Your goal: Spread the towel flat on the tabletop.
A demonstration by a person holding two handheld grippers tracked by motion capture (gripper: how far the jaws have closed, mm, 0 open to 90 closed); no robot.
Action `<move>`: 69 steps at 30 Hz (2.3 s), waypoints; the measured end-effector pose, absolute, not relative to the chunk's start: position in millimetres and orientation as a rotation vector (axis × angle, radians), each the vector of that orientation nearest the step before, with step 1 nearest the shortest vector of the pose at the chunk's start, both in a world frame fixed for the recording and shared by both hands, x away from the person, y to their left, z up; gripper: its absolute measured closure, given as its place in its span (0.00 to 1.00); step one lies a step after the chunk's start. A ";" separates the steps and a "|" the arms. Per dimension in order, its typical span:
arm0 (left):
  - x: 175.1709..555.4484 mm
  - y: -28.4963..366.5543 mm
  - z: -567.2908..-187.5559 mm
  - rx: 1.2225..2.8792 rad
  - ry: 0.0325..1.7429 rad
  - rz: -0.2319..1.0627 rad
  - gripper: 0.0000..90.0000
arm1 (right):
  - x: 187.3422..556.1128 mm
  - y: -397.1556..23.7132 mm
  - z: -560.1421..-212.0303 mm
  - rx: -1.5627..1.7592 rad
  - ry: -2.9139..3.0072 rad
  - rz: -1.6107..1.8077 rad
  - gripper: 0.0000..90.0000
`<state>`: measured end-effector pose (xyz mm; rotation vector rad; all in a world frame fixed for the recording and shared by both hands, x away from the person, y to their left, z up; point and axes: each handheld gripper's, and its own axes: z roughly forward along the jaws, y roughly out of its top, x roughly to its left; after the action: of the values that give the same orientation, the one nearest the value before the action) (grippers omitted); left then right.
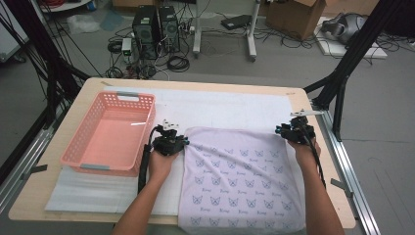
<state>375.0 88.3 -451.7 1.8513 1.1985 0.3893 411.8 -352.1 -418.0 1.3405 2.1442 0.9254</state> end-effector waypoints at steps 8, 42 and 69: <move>371.9 89.5 -450.4 1.836 1.180 0.373 0.66 | 419.3 -341.4 -434.8 1.344 2.377 0.927 0.63; 370.8 66.4 -451.1 1.932 1.154 0.444 0.98 | 396.4 -377.7 -438.6 1.588 2.080 0.872 0.85; 349.0 82.3 -443.3 1.853 1.136 0.380 0.62 | 354.7 -398.0 -413.6 1.489 1.933 1.000 0.75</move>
<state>349.0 82.3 -443.3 1.8533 1.1360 0.3804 354.7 -398.0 -413.6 1.4894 1.9326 0.9997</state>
